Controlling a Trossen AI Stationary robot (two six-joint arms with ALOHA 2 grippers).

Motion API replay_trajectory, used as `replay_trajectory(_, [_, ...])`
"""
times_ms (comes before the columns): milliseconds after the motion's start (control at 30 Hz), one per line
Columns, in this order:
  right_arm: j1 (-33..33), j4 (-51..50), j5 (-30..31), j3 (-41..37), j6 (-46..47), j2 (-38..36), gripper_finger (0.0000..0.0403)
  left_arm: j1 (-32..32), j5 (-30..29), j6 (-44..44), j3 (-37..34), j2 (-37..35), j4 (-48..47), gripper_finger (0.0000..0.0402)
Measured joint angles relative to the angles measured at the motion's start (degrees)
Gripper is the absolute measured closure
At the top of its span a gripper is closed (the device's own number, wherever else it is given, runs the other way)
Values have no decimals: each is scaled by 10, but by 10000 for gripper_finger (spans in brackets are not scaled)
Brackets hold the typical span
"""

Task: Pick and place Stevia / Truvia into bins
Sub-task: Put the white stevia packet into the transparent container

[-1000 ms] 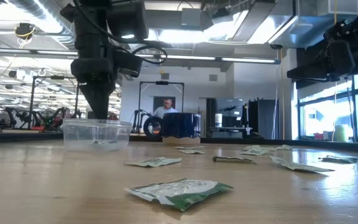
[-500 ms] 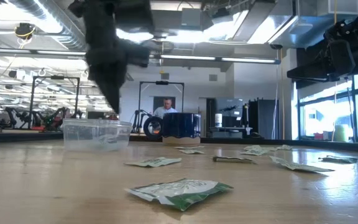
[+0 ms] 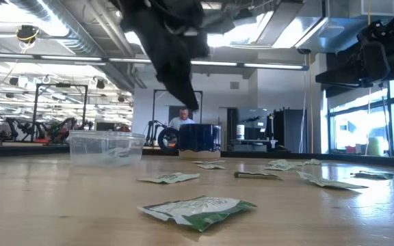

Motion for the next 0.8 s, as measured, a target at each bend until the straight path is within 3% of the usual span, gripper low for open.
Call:
replay_trajectory(367, [0,-3,0,0,-2,0,295,2,-20,46,76,140,17,321])
replay_trajectory(800, [0,-5,-1,0,-1,0,295,8,-59,43,85,181,28,331])
